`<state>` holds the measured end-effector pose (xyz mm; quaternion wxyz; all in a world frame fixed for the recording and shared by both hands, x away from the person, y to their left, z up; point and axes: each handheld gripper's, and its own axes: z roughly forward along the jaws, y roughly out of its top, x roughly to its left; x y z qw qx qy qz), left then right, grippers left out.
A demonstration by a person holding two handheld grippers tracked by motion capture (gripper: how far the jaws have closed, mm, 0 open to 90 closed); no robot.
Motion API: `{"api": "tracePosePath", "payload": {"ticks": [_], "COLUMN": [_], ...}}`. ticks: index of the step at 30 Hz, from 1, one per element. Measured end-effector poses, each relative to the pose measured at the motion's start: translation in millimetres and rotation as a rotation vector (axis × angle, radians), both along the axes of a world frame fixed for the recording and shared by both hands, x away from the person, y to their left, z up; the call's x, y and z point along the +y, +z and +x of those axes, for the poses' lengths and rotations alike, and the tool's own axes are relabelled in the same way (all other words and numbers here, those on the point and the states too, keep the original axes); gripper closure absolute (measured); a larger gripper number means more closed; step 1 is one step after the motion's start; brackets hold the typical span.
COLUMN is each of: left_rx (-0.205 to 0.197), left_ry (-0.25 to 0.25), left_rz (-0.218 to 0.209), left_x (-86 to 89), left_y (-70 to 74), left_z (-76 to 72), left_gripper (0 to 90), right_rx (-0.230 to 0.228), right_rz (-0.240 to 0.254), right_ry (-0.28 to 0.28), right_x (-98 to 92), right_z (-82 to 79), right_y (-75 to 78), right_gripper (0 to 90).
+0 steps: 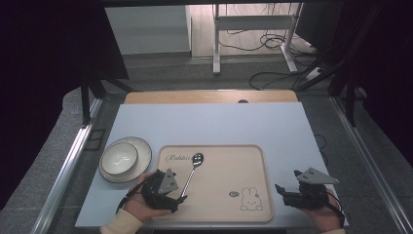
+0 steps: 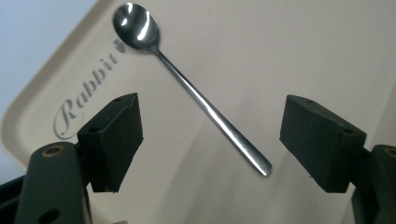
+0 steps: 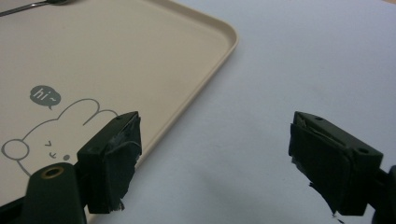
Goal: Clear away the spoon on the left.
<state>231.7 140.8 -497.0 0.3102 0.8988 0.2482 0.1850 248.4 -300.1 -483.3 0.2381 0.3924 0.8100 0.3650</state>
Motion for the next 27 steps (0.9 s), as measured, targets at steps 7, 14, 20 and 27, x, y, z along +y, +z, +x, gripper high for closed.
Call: {"api": "tracePosePath", "payload": {"ticks": [7,14,20,27], "left_rx": [-0.040,-0.088,-0.111,-0.137], "left_ry": [0.049,0.063,0.060,0.132], "left_rz": [-0.019,-0.036,-0.026,-0.057], "left_x": [2.9,4.1,8.2,28.0], "left_y": [3.3,7.3,8.8,13.8], "left_z": [0.3,0.5,-2.7,-15.5], "left_gripper": [23.1,25.5,27.4,27.1], "right_rx": [0.001,-0.004,-0.005,-0.005], "right_rz": [0.003,0.005,0.001,0.003], "right_ry": [-0.002,-0.015,-0.020,-0.011], "right_x": [-0.4,-5.1,-6.0,-2.6], "right_z": [-0.5,-3.7,-6.1,-4.6], "right_y": [-0.1,0.4,0.7,1.2], "right_gripper": [17.3,17.3,17.3,17.3]}}
